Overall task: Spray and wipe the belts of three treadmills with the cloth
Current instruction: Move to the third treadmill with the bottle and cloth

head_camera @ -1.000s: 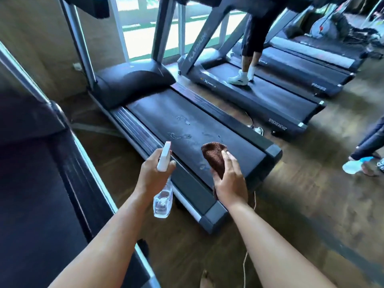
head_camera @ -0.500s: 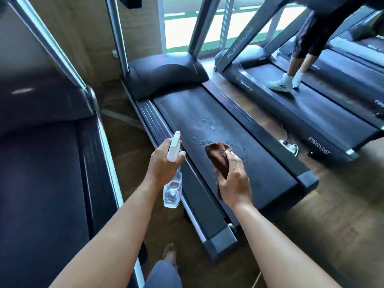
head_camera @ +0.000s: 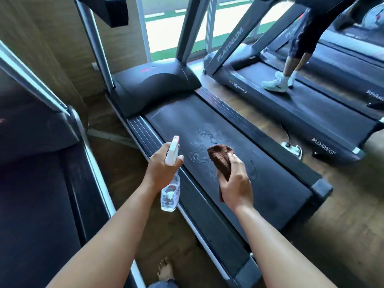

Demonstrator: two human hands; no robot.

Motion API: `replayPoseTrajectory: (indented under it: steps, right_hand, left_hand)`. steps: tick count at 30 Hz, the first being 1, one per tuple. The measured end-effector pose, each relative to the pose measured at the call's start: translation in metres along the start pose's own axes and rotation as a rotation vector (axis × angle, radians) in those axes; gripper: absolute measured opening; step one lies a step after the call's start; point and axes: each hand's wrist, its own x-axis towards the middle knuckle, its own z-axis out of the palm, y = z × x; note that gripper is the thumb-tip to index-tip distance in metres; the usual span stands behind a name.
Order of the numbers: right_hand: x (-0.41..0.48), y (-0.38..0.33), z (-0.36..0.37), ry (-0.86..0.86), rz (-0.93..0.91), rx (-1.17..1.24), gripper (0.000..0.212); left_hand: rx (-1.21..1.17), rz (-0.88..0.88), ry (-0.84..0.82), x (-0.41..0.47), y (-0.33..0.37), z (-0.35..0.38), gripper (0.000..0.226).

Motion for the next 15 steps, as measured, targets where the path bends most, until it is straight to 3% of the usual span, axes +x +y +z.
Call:
replayPoseTrajectory:
  steps: [7, 15]
  right_hand:
    - [0.061, -0.021, 0.041, 0.075, 0.123, -0.016, 0.064]
    - [0.125, 0.002, 0.069, 0.159, 0.253, -0.04, 0.064]
  left_hand:
    - [-0.037, 0.03, -0.129, 0.093, -0.026, -0.022, 0.021]
    - [-0.209, 0.019, -0.35, 0.183, -0.041, 0.01, 0.028]
